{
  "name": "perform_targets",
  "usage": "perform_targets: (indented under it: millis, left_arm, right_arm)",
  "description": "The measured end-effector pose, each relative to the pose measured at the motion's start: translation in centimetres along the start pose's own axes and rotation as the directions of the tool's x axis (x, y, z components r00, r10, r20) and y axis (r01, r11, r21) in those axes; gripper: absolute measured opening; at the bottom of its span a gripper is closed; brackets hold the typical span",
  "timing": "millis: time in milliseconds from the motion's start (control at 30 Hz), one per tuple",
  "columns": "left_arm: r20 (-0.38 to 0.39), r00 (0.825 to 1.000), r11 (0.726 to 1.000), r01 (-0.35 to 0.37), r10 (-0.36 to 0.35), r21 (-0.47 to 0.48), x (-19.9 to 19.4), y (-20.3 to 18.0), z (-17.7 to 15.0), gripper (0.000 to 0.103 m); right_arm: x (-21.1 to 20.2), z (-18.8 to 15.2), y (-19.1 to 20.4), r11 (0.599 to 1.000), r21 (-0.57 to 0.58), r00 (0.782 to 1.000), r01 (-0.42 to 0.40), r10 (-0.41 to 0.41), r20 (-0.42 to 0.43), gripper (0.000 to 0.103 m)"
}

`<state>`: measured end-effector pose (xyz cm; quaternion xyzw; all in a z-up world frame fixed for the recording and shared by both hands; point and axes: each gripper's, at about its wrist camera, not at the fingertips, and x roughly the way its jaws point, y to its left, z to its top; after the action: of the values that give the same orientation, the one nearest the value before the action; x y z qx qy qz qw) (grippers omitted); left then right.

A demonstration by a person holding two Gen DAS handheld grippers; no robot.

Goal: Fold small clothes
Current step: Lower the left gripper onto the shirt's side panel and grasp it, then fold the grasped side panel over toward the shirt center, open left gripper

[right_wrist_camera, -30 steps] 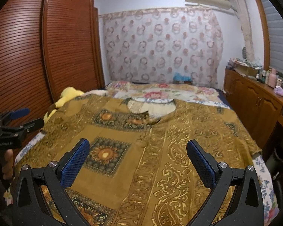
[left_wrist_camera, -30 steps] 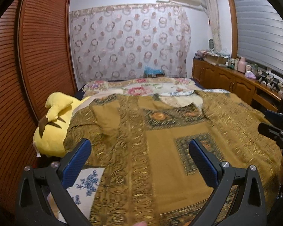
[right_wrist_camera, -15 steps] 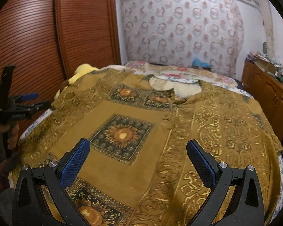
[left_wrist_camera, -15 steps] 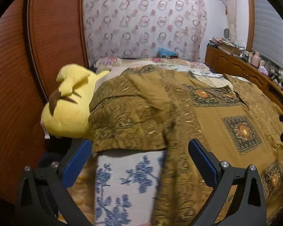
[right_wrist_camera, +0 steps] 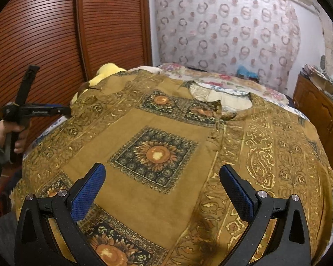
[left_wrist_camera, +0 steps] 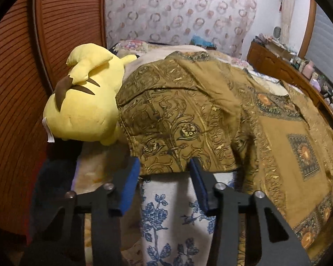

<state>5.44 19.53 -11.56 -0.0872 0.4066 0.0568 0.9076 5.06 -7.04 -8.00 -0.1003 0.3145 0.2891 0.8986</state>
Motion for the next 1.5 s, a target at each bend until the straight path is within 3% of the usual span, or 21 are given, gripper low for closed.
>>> perform_targets:
  millis: [133, 200, 267, 467, 700, 933, 1100, 1300, 1367, 1500]
  left_arm:
    - [-0.016, 1.0, 1.0, 0.009, -0.009, 0.022, 0.5, -0.1, 0.2, 0.034]
    - [-0.012, 1.0, 1.0, 0.005, -0.005, 0.026, 0.6, 0.2, 0.3, 0.026]
    - [-0.008, 1.0, 0.999, -0.019, 0.019, 0.037, 0.6, 0.3, 0.3, 0.006]
    - [0.058, 0.998, 0.997, -0.021, 0.017, 0.073, -1.1, -0.5, 1.1, 0.0]
    - [0.16, 0.985, 0.991, 0.042, -0.061, 0.125, -4.2, -4.4, 5.0, 0.0]
    - [0.169, 0.974, 0.97, 0.111, -0.149, 0.217, -4.7, -10.4, 8.2, 0.0]
    - [0.145, 0.969, 0.954, 0.16, -0.201, 0.254, -4.7, -13.5, 7.4, 0.003]
    - [0.165, 0.962, 0.952, 0.171, -0.217, 0.254, -6.5, -13.4, 5.7, 0.01]
    - [0.189, 0.958, 0.954, 0.165, -0.215, 0.251, -7.4, -13.1, 5.5, 0.02]
    - [0.234, 0.951, 0.961, 0.144, -0.2, 0.237, -9.0, -11.7, 5.2, 0.031]
  right_arm:
    - [1.3, 1.3, 0.5, 0.999, -0.033, 0.999, -0.033, 0.031, -0.034, 0.103]
    - [1.9, 2.1, 0.7, 0.998, -0.049, 0.999, -0.037, 0.035, -0.039, 0.103]
    - [2.2, 2.5, 0.9, 0.998, -0.059, 0.999, -0.039, 0.036, -0.037, 0.103]
    - [1.6, 2.5, 1.0, 0.996, -0.078, 0.999, -0.038, 0.035, -0.028, 0.103]
    - [0.7, 2.0, -1.1, 0.999, -0.031, 1.0, -0.017, 0.017, -0.015, 0.103]
    - [-0.5, 1.7, -3.0, 1.0, 0.009, 1.0, 0.005, -0.005, 0.004, 0.103]
    - [-1.2, 1.4, -3.9, 0.999, 0.033, 1.0, 0.015, -0.015, 0.013, 0.103]
    - [-1.0, 1.1, -4.2, 0.999, 0.042, 1.0, 0.019, -0.019, 0.004, 0.103]
    - [-0.8, 1.3, -4.1, 0.999, 0.039, 1.0, 0.017, -0.017, 0.002, 0.103]
    - [-0.4, 1.9, -3.5, 1.0, 0.013, 1.0, 0.013, -0.013, 0.001, 0.103]
